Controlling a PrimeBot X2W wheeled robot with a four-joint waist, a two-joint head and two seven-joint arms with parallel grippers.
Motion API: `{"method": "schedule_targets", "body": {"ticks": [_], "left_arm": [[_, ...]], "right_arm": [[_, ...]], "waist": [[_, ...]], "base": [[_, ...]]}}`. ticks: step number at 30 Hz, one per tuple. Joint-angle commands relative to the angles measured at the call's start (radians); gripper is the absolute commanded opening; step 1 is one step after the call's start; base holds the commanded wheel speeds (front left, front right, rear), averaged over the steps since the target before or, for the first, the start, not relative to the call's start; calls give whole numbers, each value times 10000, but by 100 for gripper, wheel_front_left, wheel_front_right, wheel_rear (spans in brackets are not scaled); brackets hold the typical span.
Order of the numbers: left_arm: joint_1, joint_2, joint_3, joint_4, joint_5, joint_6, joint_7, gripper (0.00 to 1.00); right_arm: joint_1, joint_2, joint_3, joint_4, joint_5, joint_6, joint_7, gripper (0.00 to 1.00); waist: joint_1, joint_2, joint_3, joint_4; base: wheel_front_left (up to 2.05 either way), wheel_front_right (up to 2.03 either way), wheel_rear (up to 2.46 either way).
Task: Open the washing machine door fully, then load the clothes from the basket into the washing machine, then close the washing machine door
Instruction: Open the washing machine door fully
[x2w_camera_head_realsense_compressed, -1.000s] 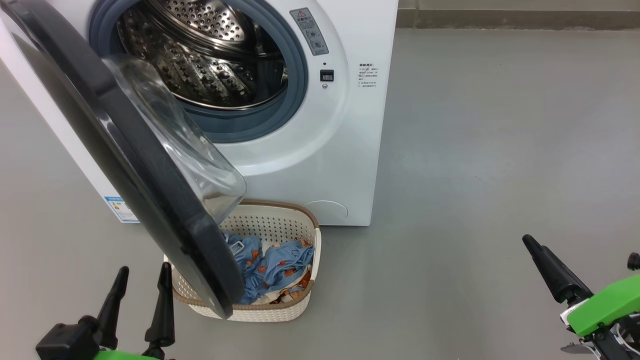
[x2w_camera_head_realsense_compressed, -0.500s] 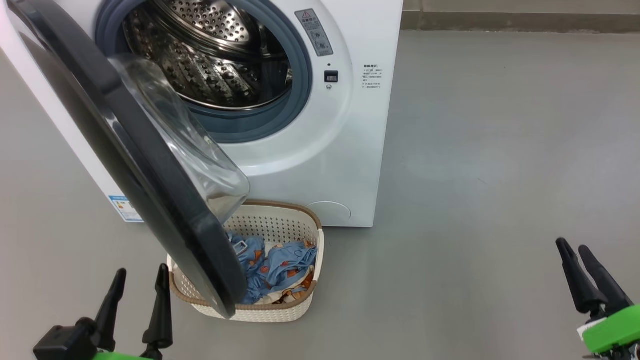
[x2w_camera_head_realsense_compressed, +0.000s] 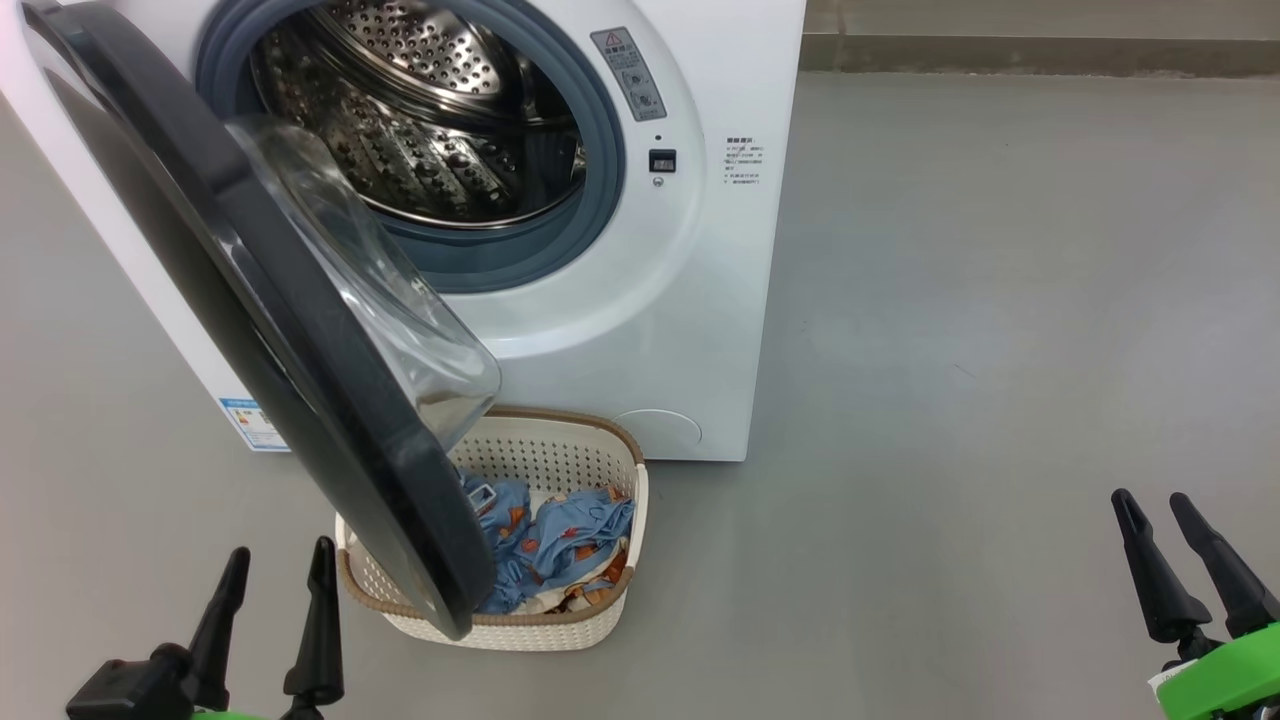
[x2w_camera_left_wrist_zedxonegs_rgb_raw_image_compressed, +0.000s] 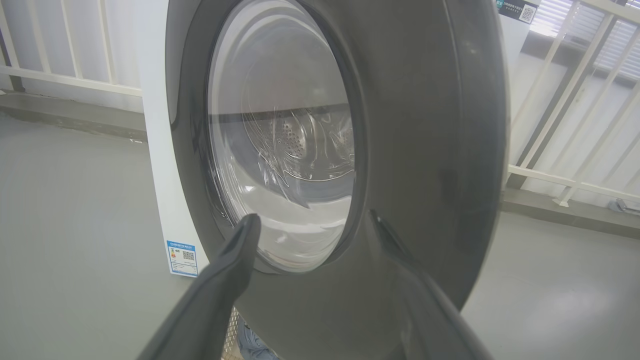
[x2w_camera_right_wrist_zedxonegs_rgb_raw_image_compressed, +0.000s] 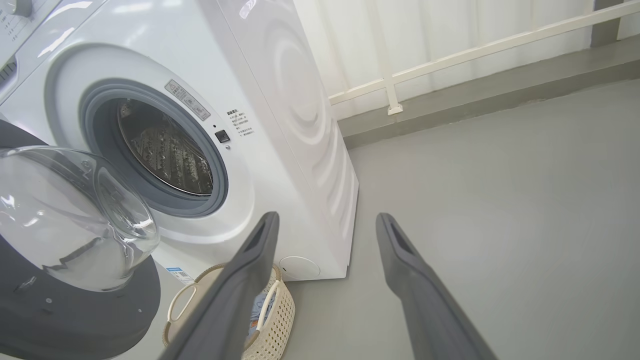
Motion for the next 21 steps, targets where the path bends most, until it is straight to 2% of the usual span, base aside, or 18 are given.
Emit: {"method": "schedule_targets", "body": {"ticks": [1, 11, 21], "left_arm": [[-160, 229, 358, -298, -122, 71, -103, 100], [-131, 254, 303, -313, -149, 120, -124, 100], [-162, 311, 301, -346, -213, 167, -144, 100]], "right_arm": [[106, -259, -19, -214, -458, 58, -129, 100], [430, 207, -684, -520, -2673, 58, -132, 100], [680, 590, -1037, -672, -3382, 58, -133, 100]], "waist": [[0, 0, -4, 5], [0, 0, -25, 82], [0, 0, 66, 68]], "base": [[0, 0, 0], [0, 0, 0], [0, 0, 0]]}}
